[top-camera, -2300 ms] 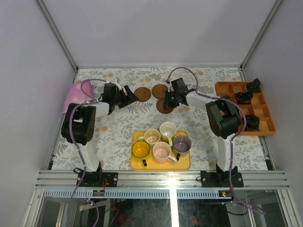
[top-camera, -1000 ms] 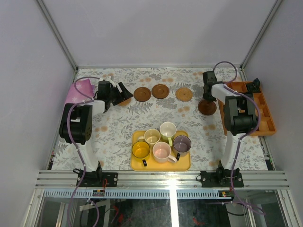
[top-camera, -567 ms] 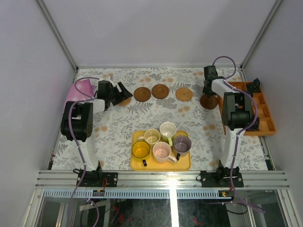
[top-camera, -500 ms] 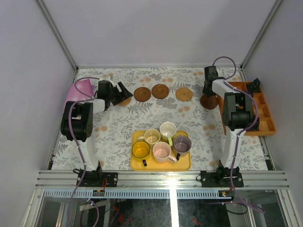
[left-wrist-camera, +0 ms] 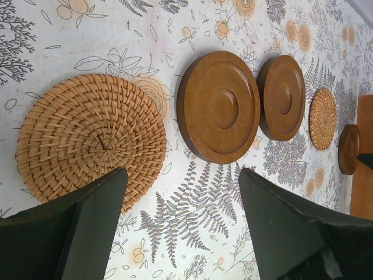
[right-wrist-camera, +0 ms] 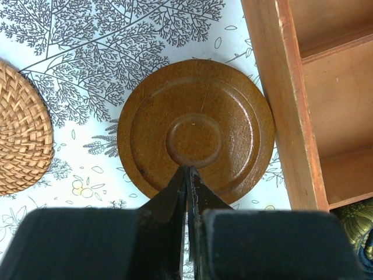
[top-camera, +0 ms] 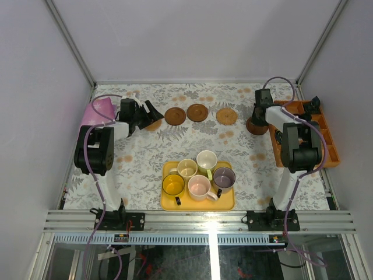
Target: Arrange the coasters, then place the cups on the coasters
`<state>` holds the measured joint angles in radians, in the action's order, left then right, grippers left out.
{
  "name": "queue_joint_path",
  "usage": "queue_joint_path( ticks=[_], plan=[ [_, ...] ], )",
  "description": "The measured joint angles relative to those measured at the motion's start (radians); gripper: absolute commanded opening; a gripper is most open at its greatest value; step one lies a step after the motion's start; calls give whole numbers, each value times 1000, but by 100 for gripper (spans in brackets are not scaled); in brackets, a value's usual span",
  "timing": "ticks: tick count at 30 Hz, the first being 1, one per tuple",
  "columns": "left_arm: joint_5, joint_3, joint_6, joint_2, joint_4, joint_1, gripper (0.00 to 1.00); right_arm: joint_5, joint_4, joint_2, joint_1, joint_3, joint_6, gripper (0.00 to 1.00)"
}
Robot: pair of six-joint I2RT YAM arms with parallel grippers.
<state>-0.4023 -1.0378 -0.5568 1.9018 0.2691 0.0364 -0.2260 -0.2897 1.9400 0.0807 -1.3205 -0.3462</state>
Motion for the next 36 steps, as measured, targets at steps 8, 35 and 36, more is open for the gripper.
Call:
queue_joint_path(
  ticks=[8,35,36],
  plan=[
    [-3,0,0,0,0,0,76,-27,6,63,0,-19,-2,0],
    [10,-185,-27,160,-23,-55,78,178,40,248,0,-279,39,0],
    [6,-194,-28,166,-24,-57,78,184,41,248,0,-279,42,0]
  ],
)
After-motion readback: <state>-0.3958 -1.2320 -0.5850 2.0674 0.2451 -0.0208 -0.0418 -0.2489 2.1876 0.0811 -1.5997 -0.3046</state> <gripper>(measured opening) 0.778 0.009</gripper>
